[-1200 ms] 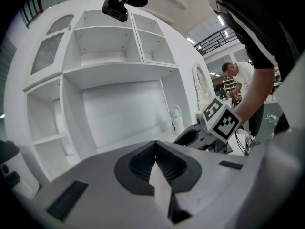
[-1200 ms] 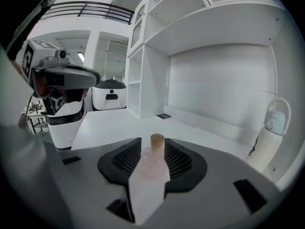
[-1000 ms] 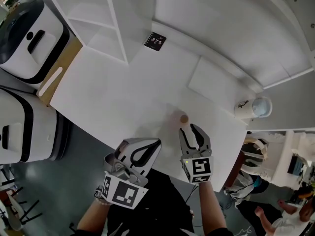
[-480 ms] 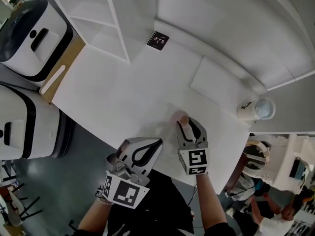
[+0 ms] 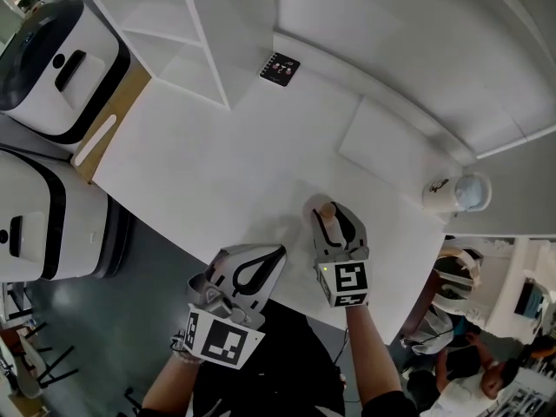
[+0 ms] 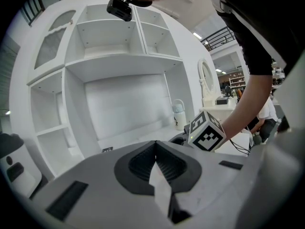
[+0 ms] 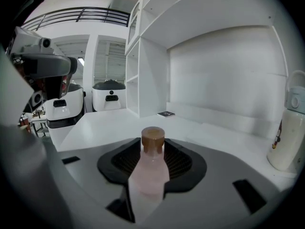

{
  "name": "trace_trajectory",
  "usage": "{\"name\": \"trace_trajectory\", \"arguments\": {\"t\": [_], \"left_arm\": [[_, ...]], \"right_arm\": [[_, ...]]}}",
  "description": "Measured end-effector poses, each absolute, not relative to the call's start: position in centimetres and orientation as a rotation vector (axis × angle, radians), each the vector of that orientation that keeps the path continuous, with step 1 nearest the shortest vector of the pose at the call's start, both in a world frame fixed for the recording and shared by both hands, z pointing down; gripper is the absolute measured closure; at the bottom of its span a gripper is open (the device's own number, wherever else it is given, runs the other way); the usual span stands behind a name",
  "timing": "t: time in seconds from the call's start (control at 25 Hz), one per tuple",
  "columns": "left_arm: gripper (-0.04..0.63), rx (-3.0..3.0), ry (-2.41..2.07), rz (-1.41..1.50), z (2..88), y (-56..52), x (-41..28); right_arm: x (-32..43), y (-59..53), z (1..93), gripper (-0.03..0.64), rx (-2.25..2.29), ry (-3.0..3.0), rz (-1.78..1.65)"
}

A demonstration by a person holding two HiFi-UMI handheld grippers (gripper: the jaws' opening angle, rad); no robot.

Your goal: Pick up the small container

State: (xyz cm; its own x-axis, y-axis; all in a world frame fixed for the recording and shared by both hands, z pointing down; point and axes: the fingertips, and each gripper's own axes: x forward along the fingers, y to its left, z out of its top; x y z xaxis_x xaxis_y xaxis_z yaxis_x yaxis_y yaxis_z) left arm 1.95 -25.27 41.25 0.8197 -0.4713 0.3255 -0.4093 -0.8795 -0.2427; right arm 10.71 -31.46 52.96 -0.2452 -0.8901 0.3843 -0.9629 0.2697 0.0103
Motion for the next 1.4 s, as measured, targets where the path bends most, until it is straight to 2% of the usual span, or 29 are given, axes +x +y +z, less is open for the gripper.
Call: {"name": "trace_trajectory", "arguments": {"t": [0.52,0.8,0.84,0.92,1.4], "left_arm": [[0.594,-2.901,0.729,-0.559,42.3,-26.0,2.6],[0.591,-2.892,0.688,-0.700,46.0,-26.7,3.3],[0.550,-2.899,0.674,-0.711,46.5,-26.8,3.4],[0.526,-2.908,0.653,-0.722,47.5,-26.9,3.8],[0.281,-2.954,0.548,-0.755,52.0,-27.2,6.3]], "right_arm": [[11.0,-31.8,52.9,0.476,1.706,-2.237,0.349],[10.9,-31.8,52.7,0.476,1.688,-2.220,0.362],[10.9,-31.8,52.7,0.476,1.689,-2.219,0.362],[10.9,-31.7,52.5,0.476,1.690,-2.216,0.371],[10.4,-30.8,49.1,0.476,1.695,-2.263,0.376]]}}
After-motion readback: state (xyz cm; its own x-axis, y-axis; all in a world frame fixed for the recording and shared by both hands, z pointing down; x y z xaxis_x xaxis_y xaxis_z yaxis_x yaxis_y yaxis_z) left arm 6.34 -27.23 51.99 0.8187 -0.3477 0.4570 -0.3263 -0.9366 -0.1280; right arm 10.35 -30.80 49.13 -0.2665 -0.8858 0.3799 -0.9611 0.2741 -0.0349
